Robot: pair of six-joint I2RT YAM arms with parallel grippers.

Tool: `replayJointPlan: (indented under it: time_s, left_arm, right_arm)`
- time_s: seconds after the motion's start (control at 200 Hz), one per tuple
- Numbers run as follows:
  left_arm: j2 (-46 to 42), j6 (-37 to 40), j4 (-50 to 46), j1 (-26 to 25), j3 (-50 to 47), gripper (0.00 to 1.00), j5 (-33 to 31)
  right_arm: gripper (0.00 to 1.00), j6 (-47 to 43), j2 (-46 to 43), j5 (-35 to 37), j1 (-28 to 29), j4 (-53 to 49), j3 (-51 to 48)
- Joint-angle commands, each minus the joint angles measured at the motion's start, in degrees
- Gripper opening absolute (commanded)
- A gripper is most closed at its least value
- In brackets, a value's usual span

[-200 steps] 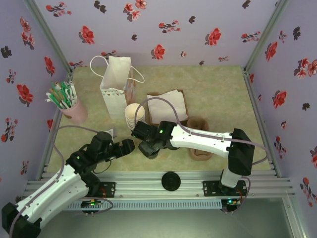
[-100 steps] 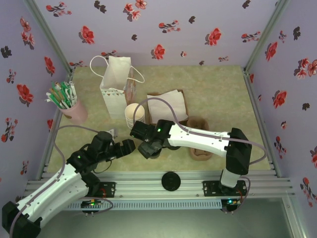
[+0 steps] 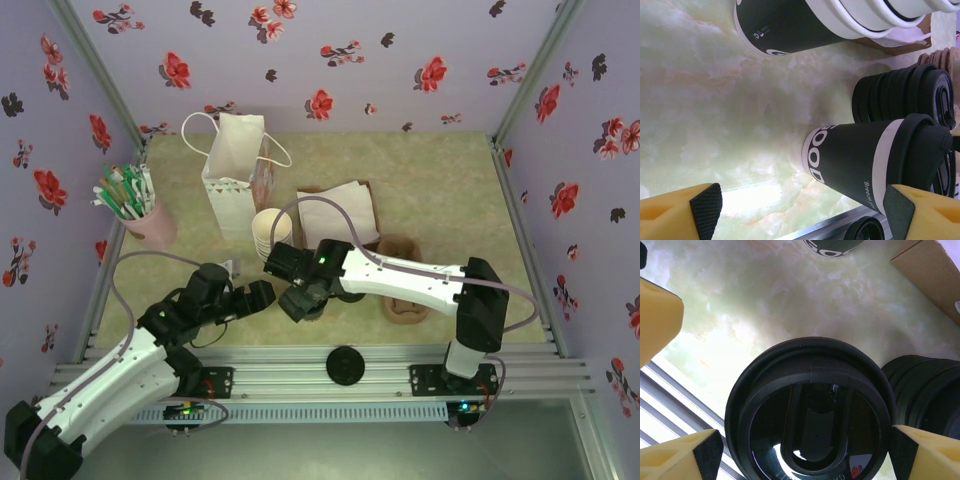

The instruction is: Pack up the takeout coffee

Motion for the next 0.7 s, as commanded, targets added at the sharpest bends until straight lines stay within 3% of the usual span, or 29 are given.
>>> replayJointPlan:
  time_s: [0.0, 0.225, 0.37, 0.695]
  left_arm:
    - [0.36, 0.66, 1.45, 0.54, 1.39, 0.86, 1.19]
    - [1.6, 0.88, 1.87, 0.32, 2.66, 0.78, 2.24]
    - [2.16, 1.01, 1.85, -0.32, 4.07, 0.7, 2.3]
    - [8.23, 2.1, 6.77, -1.63, 5.33, 0.48, 2.25]
  right_arm:
    - [0.89, -0.15, -2.99, -1.44, -0.63, -0.48, 0.67]
    - [0.93, 1.24, -6.33, -2.75, -2.05, 0.36, -1.96]
    - [0.89, 3.52, -11.17, -4.31, -2.62, 1.71, -6.58]
    - [0.33, 9.29, -18.45, -8.26, -5.0, 7.55, -18.99]
